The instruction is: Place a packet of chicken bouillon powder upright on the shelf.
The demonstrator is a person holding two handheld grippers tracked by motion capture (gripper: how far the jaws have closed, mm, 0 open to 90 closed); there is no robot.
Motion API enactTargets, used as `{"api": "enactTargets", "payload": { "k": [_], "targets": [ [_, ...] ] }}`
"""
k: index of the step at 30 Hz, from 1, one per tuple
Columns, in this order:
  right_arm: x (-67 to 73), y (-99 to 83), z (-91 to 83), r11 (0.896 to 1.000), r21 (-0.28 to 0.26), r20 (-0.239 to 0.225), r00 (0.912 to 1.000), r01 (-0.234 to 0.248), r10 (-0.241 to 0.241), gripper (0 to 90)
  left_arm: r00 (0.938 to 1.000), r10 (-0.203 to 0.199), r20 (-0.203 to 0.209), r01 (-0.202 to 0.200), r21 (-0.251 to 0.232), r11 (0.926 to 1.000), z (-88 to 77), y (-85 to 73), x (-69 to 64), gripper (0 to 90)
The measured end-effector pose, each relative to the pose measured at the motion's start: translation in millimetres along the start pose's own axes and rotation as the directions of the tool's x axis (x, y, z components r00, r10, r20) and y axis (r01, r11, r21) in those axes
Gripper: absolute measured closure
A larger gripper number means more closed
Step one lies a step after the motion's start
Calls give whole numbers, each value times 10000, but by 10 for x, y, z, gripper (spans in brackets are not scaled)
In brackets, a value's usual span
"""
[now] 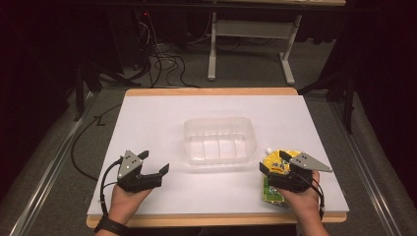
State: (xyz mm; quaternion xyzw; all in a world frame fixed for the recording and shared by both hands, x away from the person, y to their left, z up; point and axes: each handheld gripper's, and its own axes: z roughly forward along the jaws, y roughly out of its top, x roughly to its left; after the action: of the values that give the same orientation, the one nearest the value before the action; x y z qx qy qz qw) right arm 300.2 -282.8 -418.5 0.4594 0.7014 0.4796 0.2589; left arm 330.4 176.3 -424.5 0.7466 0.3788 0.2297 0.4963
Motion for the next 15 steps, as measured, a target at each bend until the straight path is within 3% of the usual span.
{"api": "enactTargets", "payload": {
  "k": [4, 9, 15],
  "targets": [
    [-78, -40, -3, 9997, 130, 22, 9998, -182, 182, 105, 10000, 85, -18, -85, 120, 9999, 32, 2, -30, 127],
    [-103, -50, -30, 9997, 161, -14, 9998, -195, 195, 101, 9992, 389, 34, -390, 317, 9987, 81, -4, -105, 104],
    [-127, -57, -55, 9995, 262, 96, 9998, -191, 188, 115, 9990, 452, 67, -455, 440, 9980, 96, -22, -132, 95]
  ]
}}
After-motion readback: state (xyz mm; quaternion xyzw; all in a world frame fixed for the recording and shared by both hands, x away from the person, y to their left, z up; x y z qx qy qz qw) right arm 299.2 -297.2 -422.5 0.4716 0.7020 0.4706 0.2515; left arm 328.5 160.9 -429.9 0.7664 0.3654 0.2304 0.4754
